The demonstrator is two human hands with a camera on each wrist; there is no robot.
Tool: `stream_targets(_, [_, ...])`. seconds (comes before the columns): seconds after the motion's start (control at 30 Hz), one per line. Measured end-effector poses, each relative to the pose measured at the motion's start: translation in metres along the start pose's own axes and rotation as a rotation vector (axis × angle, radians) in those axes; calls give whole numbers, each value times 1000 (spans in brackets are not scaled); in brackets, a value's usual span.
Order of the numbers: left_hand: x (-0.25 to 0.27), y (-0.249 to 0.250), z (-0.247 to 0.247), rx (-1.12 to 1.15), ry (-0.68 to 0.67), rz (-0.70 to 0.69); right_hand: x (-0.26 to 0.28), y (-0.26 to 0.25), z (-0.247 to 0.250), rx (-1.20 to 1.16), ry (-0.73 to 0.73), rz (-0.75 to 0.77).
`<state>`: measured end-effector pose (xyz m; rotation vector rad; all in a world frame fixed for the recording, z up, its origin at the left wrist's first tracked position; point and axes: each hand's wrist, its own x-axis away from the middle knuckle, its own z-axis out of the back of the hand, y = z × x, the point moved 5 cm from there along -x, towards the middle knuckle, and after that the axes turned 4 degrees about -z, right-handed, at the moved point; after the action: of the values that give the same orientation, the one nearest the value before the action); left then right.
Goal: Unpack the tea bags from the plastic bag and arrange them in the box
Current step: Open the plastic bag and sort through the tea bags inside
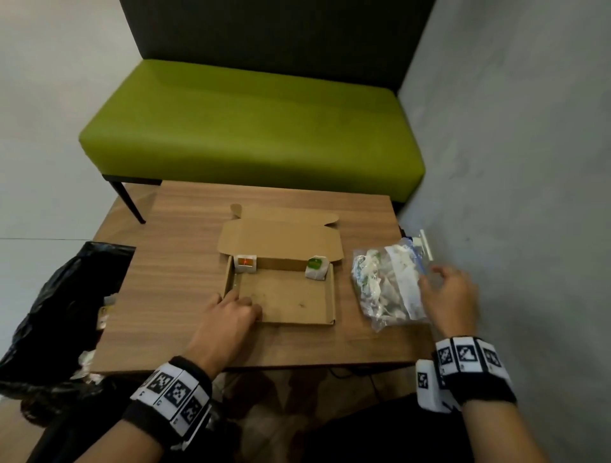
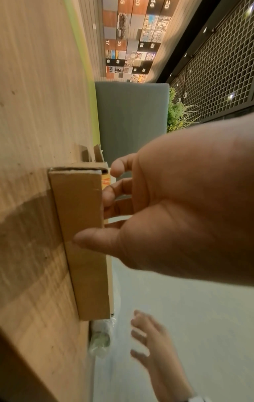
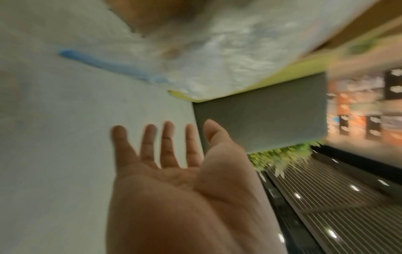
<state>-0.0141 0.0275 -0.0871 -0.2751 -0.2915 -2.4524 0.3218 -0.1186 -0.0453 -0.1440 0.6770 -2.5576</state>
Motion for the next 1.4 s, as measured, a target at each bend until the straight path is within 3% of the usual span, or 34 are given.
stream_targets(0.07, [0, 0, -1, -8, -5, -3, -21, 29, -10, 98, -150, -181])
stream_targets(0.13, [-1, 1, -2, -10, -1, 1, -24, 40, -23, 91, -292, -252])
stream_targets(0.2, [-1, 3, -2, -14, -13, 6, -23, 45, -29, 10, -311, -263])
stream_targets(0.3, [1, 6, 0, -24, -11, 0, -21, 47, -22, -155, -221, -291])
stream_targets(0.37, [3, 7, 3, -22, -8, -13, -21, 43, -12, -264, -160, -229])
stream_targets(0.47, [8, 6, 11, 22, 10, -17, -12, 21, 15, -336, -120, -12])
stream_targets(0.6, [18, 14, 39, 213, 125, -22, 28, -19, 73, -55, -33, 337])
stream_targets(0.7, [31, 31, 74, 545, 267, -57, 60, -35, 114, 36, 37, 460])
stream_targets(0.83, [48, 55, 104, 945, 467, -91, 98, -56, 140, -196, -50, 580])
stream_targets(1.03, [73, 69, 119, 1527, 635, -182, 151, -87, 114, -515, -263, 603])
stream_targets(1.2, [101, 59, 112, 1485, 767, -174, 171, -105, 98, -399, -455, 626])
stream_targets(1.4, [107, 60, 106, 1387, 800, -203, 198, -174, 82, -559, -391, 802])
